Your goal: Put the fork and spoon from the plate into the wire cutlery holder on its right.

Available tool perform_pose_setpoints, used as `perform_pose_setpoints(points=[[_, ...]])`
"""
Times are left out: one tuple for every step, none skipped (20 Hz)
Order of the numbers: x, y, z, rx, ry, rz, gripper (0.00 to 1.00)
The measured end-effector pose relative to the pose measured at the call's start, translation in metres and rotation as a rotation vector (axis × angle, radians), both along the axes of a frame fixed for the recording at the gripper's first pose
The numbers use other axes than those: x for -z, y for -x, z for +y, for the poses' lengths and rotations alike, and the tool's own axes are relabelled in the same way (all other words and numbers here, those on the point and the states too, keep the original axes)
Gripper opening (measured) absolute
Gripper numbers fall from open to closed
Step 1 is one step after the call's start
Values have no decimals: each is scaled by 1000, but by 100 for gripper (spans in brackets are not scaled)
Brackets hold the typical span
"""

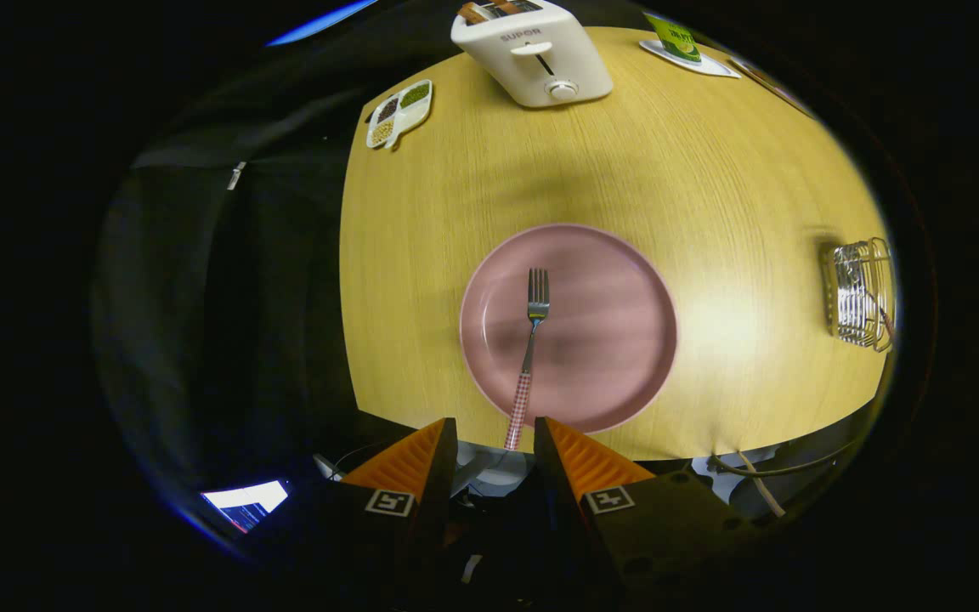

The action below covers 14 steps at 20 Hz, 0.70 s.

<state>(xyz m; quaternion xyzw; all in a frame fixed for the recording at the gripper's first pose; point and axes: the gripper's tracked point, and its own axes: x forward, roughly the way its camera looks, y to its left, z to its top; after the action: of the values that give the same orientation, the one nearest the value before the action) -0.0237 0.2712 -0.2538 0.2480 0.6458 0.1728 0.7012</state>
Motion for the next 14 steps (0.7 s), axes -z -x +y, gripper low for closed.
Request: perform_pose_setpoints(points=[[13,0,7,7,12,13,58],[25,2,12,14,27,25,58],[36,2,16,22,41,34,58],[45,4,19,28,55,44,58],[52,3,21,35,67,51,58],[59,2,23,43,78,54,58],[65,1,24,48,90,57,58],[70,1,25,55,100,59,58],[74,-1,27,63,107,66,58],[79,-1,28,68,113,72,58],[83,-3,28,77,116,77,57],[88,-2,29,82,124,85,54],[94,-1,29,84,134,94,52],[96,-1,31,91,129,101,43]])
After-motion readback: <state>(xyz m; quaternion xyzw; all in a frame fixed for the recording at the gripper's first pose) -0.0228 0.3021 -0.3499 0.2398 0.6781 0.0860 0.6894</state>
